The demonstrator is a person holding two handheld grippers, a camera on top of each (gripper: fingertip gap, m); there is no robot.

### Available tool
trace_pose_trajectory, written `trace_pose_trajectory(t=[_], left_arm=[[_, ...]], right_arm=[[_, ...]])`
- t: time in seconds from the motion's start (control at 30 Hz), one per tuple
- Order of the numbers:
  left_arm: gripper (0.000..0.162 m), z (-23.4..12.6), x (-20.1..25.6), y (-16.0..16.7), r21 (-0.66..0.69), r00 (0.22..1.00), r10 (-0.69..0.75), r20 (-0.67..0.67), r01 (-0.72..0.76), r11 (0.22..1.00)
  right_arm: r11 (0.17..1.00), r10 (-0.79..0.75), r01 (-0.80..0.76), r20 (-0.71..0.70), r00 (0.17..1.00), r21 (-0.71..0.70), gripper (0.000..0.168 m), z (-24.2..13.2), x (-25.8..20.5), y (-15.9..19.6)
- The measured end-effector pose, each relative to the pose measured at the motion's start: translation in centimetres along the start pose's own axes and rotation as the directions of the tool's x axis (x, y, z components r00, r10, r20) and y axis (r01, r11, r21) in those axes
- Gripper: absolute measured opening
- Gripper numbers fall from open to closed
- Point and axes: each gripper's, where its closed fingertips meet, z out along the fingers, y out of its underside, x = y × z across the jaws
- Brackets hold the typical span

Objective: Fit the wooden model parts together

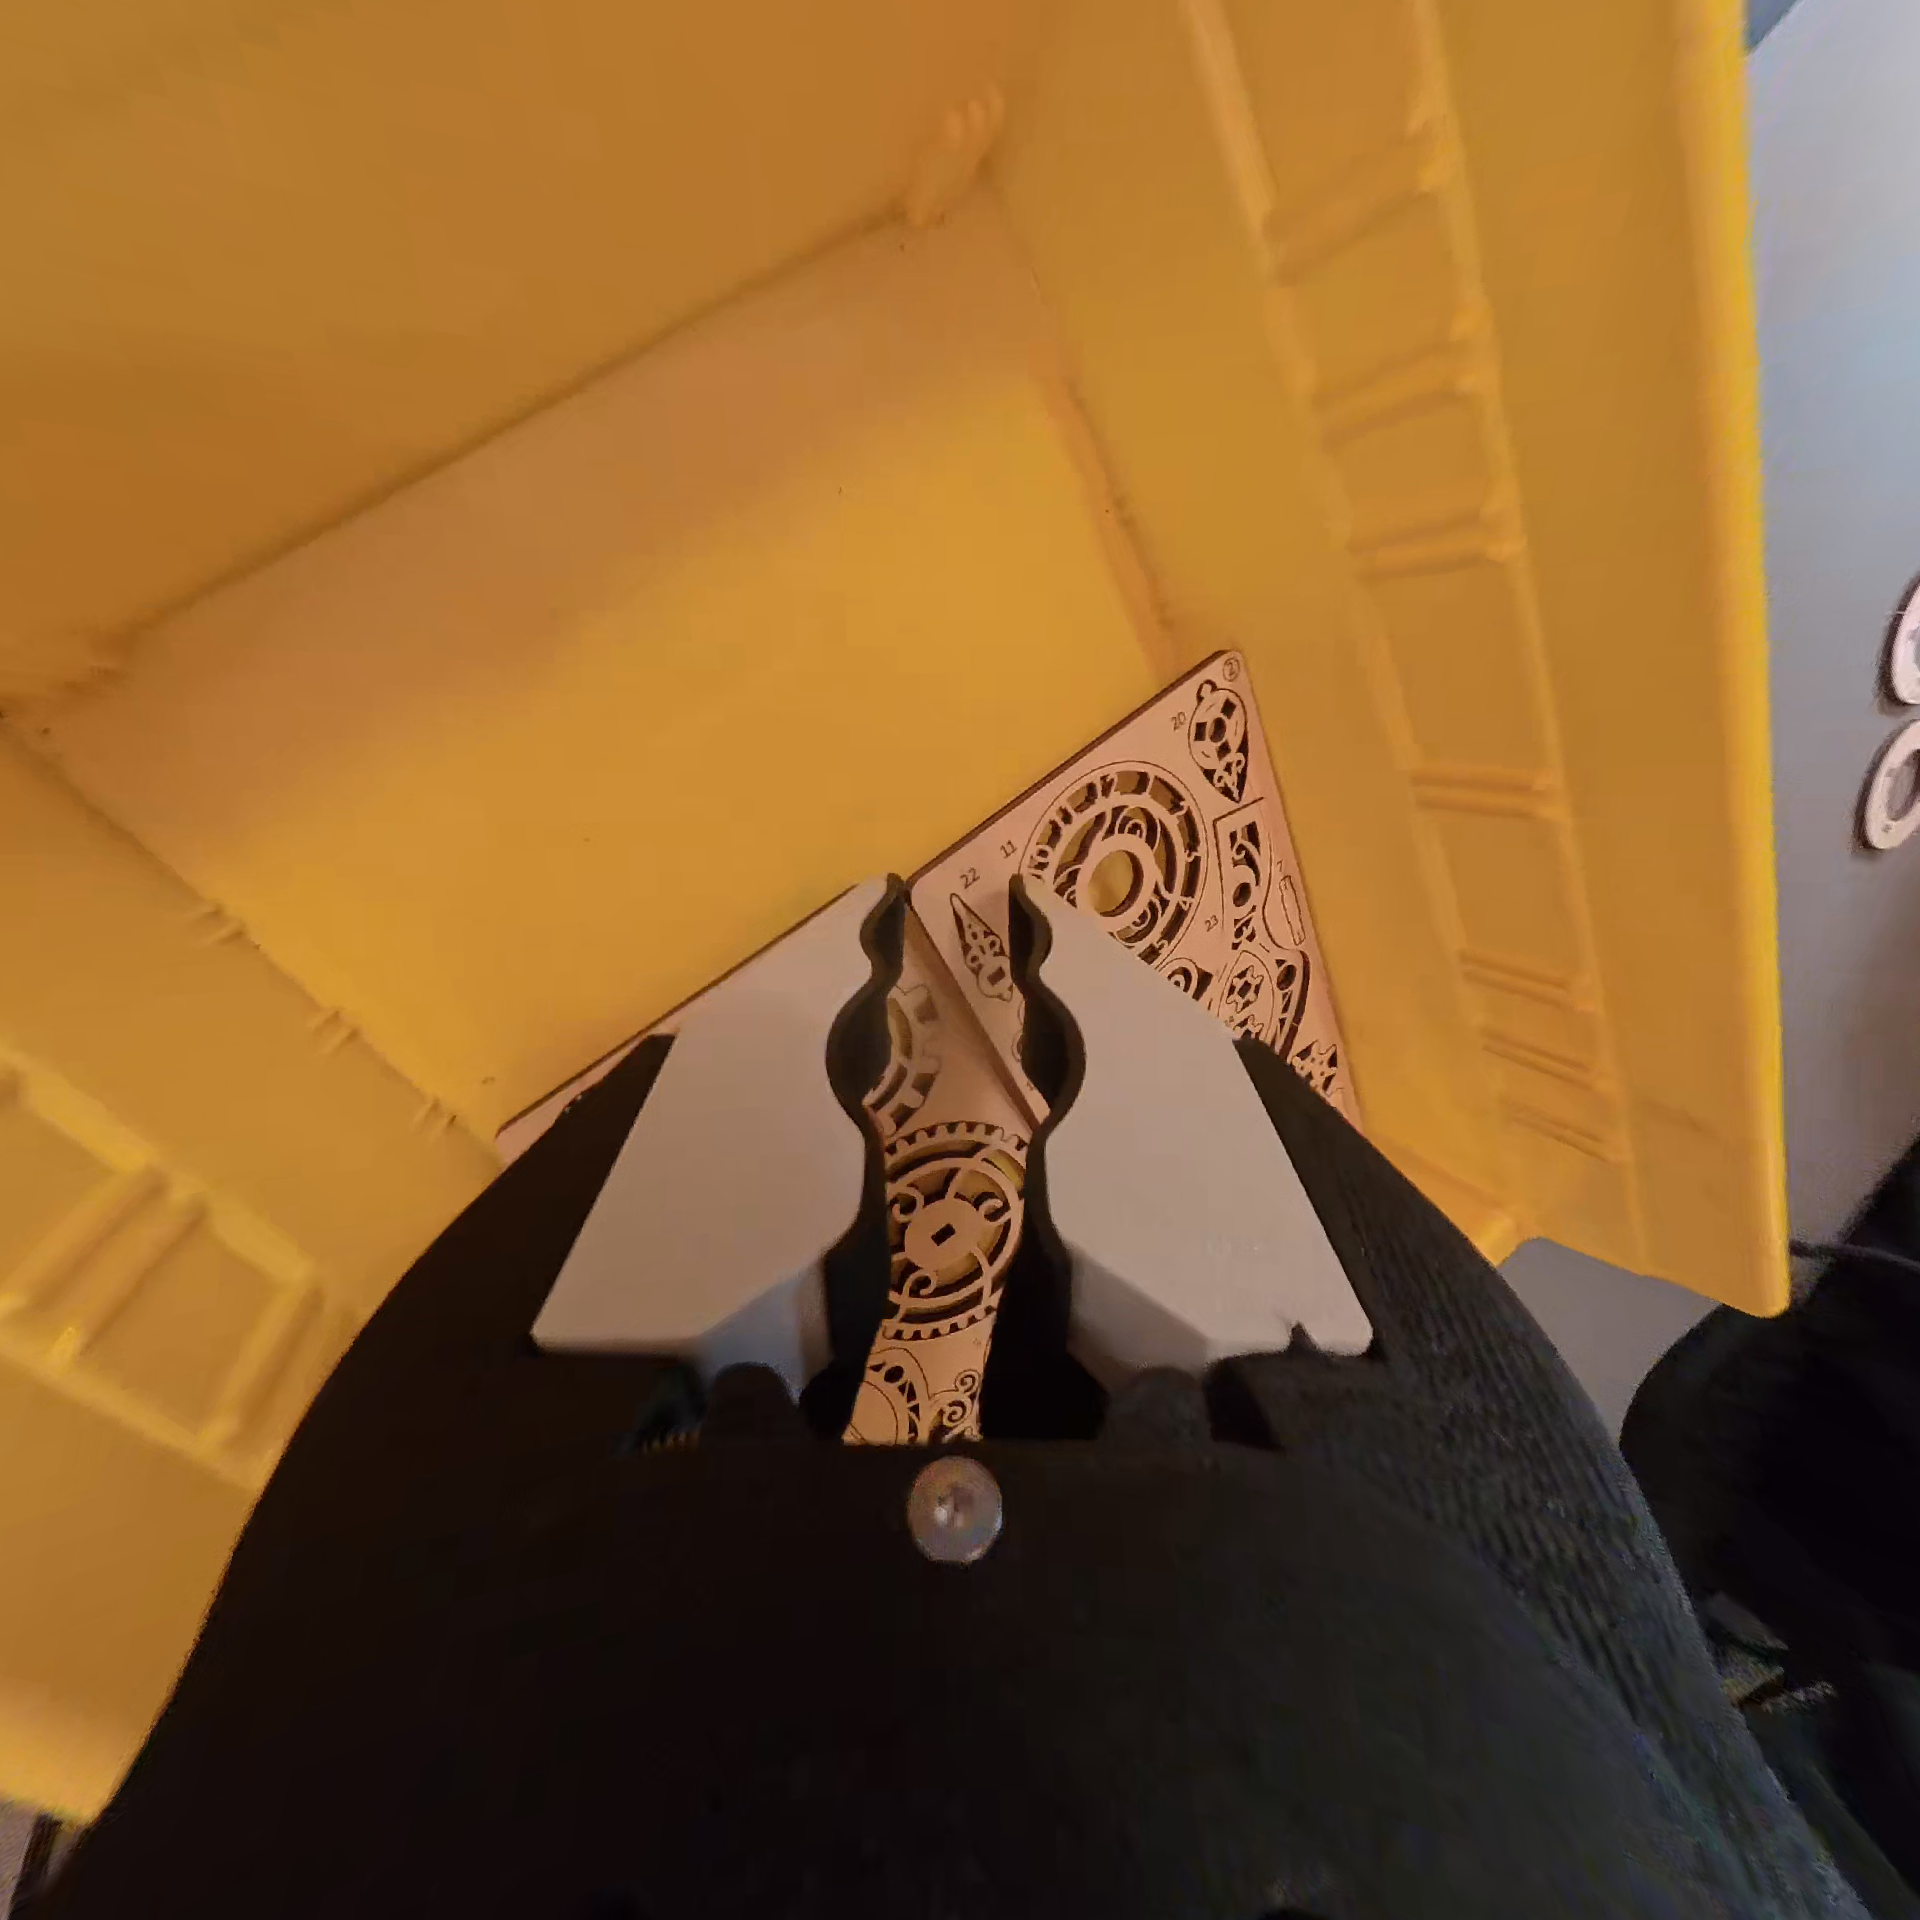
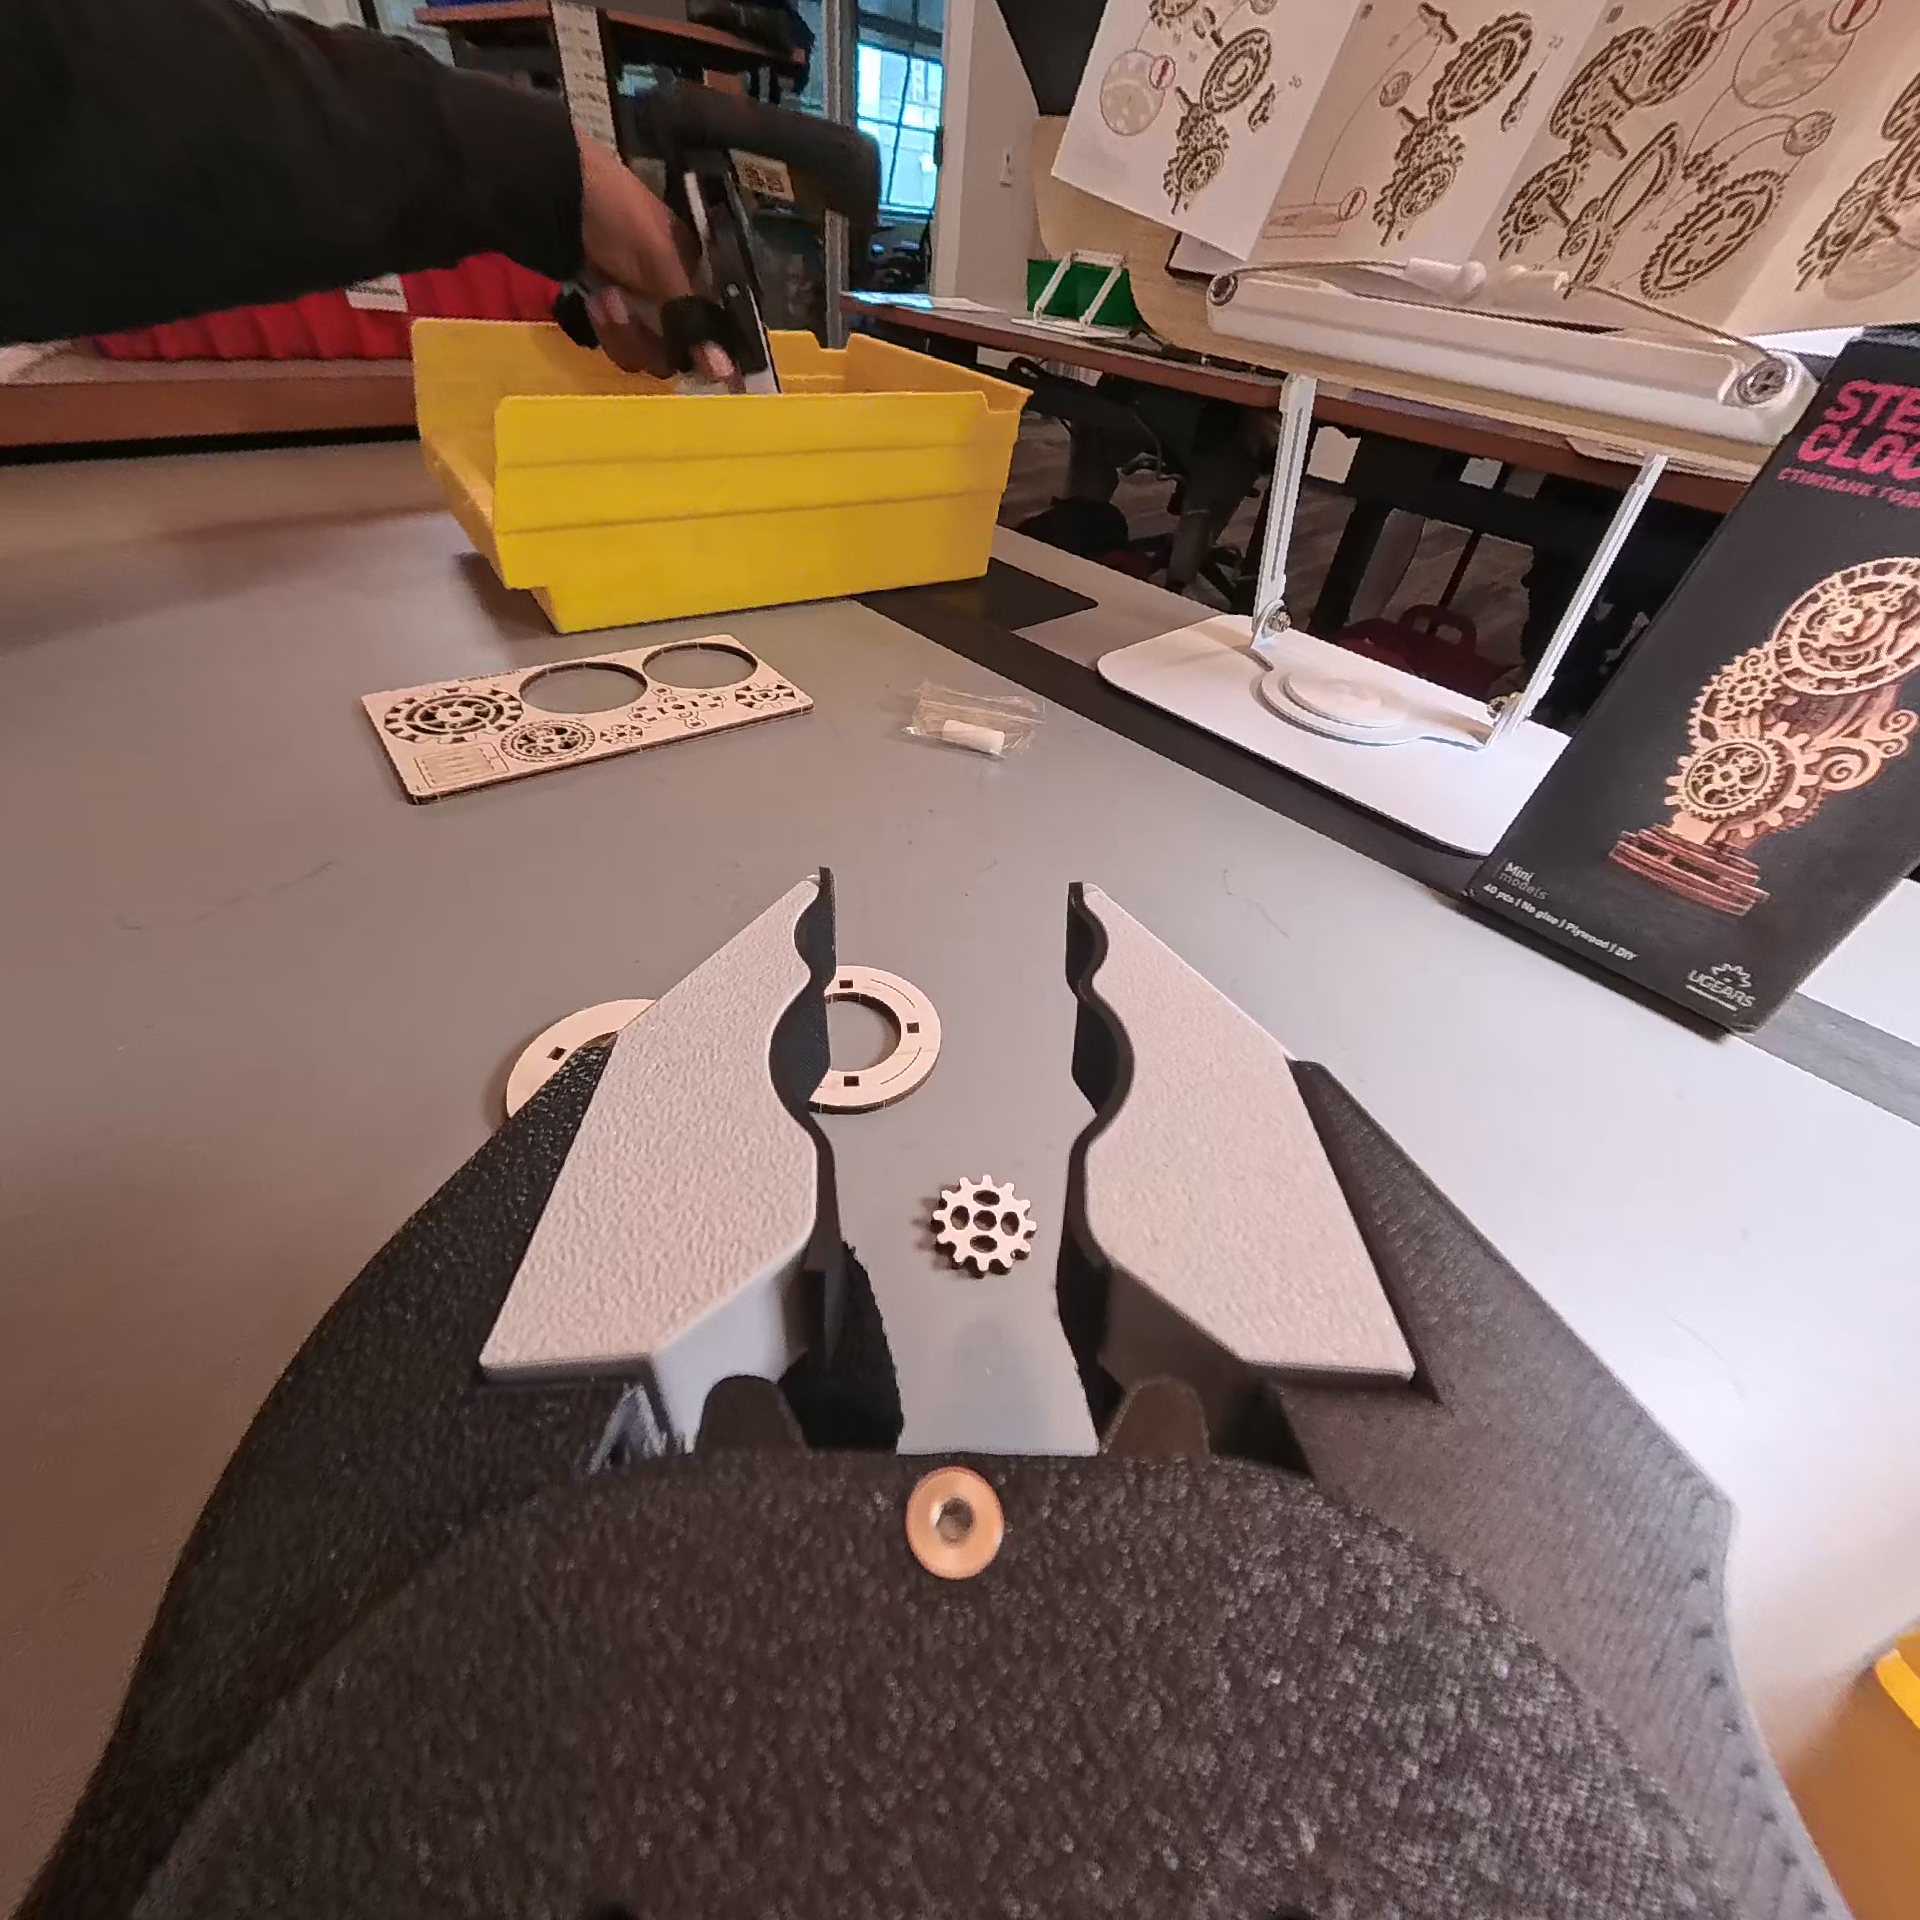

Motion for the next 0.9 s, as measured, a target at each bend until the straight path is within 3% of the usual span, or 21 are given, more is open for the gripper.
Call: trace_pose_trajectory(t=[0.13, 0.6, 0.77, 0.9], left_arm=[[0.005, -1.0, 1.0, -0.2, 0.047, 0.999, 0.033, -0.034, -0.032, 0.998], [0.0, -5.6, 6.2, -0.9, 0.209, 0.971, 0.194, -0.138, -0.163, 0.964], [0.0, -5.4, 5.9, -0.6, 0.2, 0.981, 0.183, -0.069, -0.166, 0.966], [0.03, -3.2, 5.2, -0.6, 0.17, 0.984, 0.177, -0.015, -0.172, 0.97]], right_arm=[[1.0, 0.0, 0.0, -0.002, 1.0, 0.004, 0.042, -0.1, 0.1, -0.1], [1.0, 0.0, 0.0, 0.001, 1.0, 0.014, 0.042, -0.1, 0.0, -0.4], [1.0, -0.004, 0.004, 0.006, 1.0, 0.018, 0.042, -0.2, -0.2, -0.6], [1.0, -0.006, 0.006, 0.008, 1.0, 0.015, 0.042, -0.1, -0.2, -0.5]])
